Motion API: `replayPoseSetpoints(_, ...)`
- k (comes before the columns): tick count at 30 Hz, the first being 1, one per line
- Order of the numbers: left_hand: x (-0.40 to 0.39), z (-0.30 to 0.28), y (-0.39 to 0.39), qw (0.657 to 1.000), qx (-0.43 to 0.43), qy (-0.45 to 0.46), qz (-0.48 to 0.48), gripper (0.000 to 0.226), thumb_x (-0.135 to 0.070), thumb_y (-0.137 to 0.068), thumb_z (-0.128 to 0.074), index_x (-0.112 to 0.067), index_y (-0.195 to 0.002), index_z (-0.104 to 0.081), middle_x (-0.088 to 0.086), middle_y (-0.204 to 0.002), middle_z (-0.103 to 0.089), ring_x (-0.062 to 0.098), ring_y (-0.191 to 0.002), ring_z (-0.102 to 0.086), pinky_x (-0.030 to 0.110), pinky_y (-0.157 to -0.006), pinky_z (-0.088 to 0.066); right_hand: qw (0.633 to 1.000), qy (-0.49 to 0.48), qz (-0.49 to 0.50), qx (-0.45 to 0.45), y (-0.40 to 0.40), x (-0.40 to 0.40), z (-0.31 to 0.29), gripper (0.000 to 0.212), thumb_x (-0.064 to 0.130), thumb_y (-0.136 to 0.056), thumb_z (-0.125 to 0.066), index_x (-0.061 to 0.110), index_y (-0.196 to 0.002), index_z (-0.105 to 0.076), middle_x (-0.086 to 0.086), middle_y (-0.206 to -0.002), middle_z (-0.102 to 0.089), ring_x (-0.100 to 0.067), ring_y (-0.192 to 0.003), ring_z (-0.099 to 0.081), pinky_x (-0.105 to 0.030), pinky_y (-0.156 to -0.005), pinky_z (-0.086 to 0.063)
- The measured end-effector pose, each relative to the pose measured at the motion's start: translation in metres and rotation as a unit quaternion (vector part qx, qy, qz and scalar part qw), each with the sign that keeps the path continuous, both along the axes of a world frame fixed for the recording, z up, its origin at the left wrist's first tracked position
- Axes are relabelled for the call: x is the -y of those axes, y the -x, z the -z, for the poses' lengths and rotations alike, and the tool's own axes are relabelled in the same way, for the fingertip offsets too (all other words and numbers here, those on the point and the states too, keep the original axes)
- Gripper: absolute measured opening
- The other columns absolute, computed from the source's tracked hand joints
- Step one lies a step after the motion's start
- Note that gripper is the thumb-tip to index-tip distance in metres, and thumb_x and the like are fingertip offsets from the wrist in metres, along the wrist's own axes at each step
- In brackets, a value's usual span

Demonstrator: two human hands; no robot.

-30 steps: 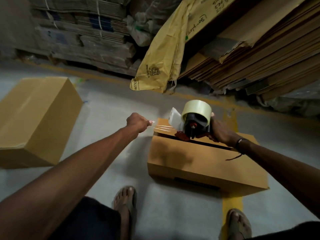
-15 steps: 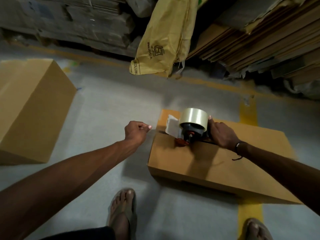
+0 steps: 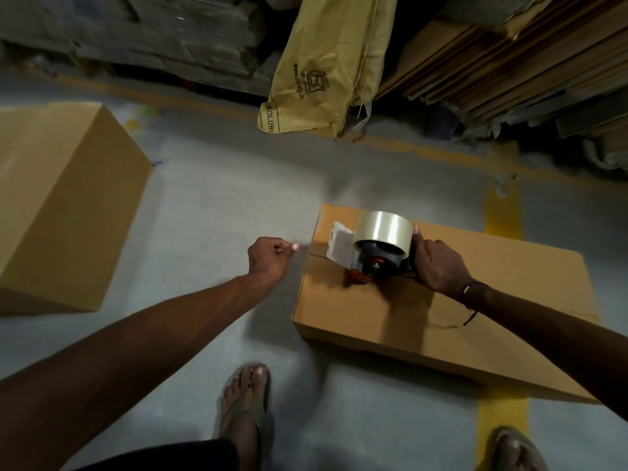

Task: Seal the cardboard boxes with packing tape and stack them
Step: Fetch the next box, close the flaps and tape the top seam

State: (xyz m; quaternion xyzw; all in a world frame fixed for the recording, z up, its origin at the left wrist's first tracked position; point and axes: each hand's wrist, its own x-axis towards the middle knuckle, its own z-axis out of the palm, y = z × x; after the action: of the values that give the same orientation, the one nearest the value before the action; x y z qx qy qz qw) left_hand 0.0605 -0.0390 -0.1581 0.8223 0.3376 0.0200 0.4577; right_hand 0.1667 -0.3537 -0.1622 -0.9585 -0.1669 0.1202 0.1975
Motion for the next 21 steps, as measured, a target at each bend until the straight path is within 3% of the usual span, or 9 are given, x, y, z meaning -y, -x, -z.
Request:
replayPoseSetpoints(4, -0.004, 0.007, -0.001, 1.000, -0.006, 0.002, -0.006, 0.019, -0.025, -0.093, -0.079, -0.006, -0.095, -0.081, 0.004, -0.087, -0.074, 0.018, -0.086, -0.068, 0.022, -0.077, -0.044, 1.000, -0.016, 0.013, 0.007, 0.000, -0.006, -0.003, 0.080, 0.062, -0.103, -0.002, 0.010, -0.078, -0.057, -0.008, -0.064, -0.055, -0.028, -0.064, -0.054, -0.036, -0.062, -0.040)
replayPoseSetpoints(7, -0.003, 0.012, -0.001, 1.000, -0.010, 0.004, -0.010, 0.020, -0.024, -0.093, -0.079, -0.005, -0.094, -0.081, 0.005, -0.089, -0.074, 0.017, -0.086, -0.066, 0.022, -0.078, -0.044, 1.000, -0.007, 0.006, 0.011, -0.002, -0.006, 0.001, 0.086, 0.067, -0.098, 0.005, 0.011, -0.083, -0.059, -0.006, -0.063, -0.055, -0.023, -0.061, -0.053, -0.033, -0.057, -0.032)
replayPoseSetpoints(11, 0.000, 0.022, -0.002, 1.000, -0.010, 0.011, -0.019, 0.018, -0.023, -0.092, -0.080, -0.005, -0.092, -0.081, 0.004, -0.087, -0.075, 0.017, -0.085, -0.067, 0.022, -0.077, -0.044, 1.000, -0.007, -0.011, 0.010, -0.003, -0.005, 0.003, 0.089, 0.071, -0.094, 0.008, 0.013, -0.083, -0.059, -0.006, -0.062, -0.056, -0.023, -0.060, -0.054, -0.033, -0.060, -0.038)
replayPoseSetpoints(17, 0.018, 0.038, -0.003, 0.997, -0.043, 0.039, -0.043, 0.025, -0.026, -0.096, -0.075, -0.007, -0.081, -0.077, 0.002, -0.078, -0.069, 0.017, -0.077, -0.062, 0.023, -0.069, -0.045, 0.999, 0.032, -0.028, -0.013, -0.005, -0.002, 0.007, 0.094, 0.061, -0.097, 0.004, -0.005, -0.117, -0.060, 0.001, -0.063, -0.047, -0.007, -0.057, -0.038, -0.023, -0.052, -0.018)
replayPoseSetpoints(20, 0.028, 0.042, -0.004, 0.994, -0.070, 0.059, -0.067, 0.010, -0.018, -0.099, -0.068, -0.016, -0.106, -0.076, 0.005, -0.106, -0.072, 0.025, -0.101, -0.067, 0.030, -0.085, -0.052, 0.999, 0.046, -0.024, -0.011, -0.005, -0.003, 0.007, 0.087, 0.054, -0.102, 0.000, -0.011, -0.117, -0.057, -0.002, -0.068, -0.047, -0.013, -0.059, -0.040, -0.029, -0.056, -0.024)
replayPoseSetpoints(21, 0.027, 0.044, -0.005, 0.991, -0.096, 0.064, -0.063, 0.023, -0.017, -0.099, -0.067, -0.014, -0.122, -0.071, 0.009, -0.121, -0.068, 0.029, -0.111, -0.066, 0.034, -0.092, -0.054, 0.999, 0.047, -0.014, -0.008, -0.005, -0.003, 0.008, 0.080, 0.049, -0.106, -0.004, -0.011, -0.117, -0.057, -0.003, -0.069, -0.048, -0.015, -0.060, -0.041, -0.029, -0.057, -0.026)
